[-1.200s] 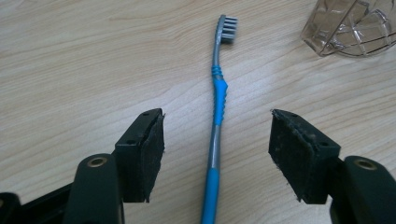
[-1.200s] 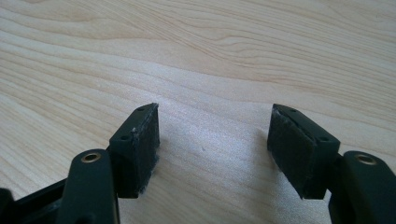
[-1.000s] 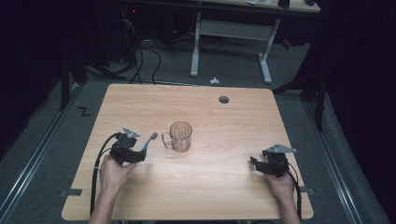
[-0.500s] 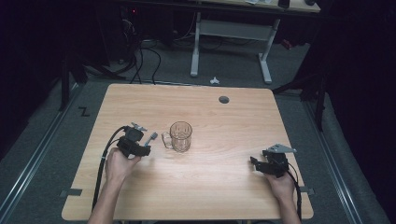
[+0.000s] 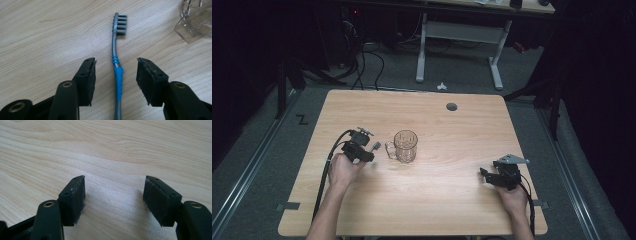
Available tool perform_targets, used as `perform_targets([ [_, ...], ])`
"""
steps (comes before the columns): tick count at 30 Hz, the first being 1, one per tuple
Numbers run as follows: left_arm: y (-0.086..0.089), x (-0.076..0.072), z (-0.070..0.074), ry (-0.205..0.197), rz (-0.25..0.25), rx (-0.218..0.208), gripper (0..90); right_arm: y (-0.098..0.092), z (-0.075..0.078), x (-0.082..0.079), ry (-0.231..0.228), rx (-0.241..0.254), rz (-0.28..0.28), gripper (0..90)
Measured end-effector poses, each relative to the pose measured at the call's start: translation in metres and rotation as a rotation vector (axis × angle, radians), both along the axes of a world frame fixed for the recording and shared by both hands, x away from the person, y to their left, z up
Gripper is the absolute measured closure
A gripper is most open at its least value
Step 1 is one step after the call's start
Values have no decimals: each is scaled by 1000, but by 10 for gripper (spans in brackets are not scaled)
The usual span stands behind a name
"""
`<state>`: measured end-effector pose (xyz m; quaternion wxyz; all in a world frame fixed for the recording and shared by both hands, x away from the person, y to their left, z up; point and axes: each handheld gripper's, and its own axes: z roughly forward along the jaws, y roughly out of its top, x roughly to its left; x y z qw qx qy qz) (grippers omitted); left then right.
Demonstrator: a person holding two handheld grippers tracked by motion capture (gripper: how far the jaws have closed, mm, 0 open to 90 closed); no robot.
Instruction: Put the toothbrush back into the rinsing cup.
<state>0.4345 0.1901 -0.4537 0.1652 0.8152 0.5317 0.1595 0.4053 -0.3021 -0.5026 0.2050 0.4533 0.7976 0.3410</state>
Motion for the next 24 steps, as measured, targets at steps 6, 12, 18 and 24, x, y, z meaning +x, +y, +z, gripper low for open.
perform_targets([
  [6,-3,7,-6,52,-9,5,550,0,0,0,0,0,0,347],
  [12,-2,14,-9,81,-1,-13,589,0,0,0,-1,-1,1,348],
  [18,2,17,-14,111,9,-9,621,0,0,0,-2,-1,1,347],
  [24,3,19,-16,123,5,-22,654,0,0,0,-1,-1,0,347],
])
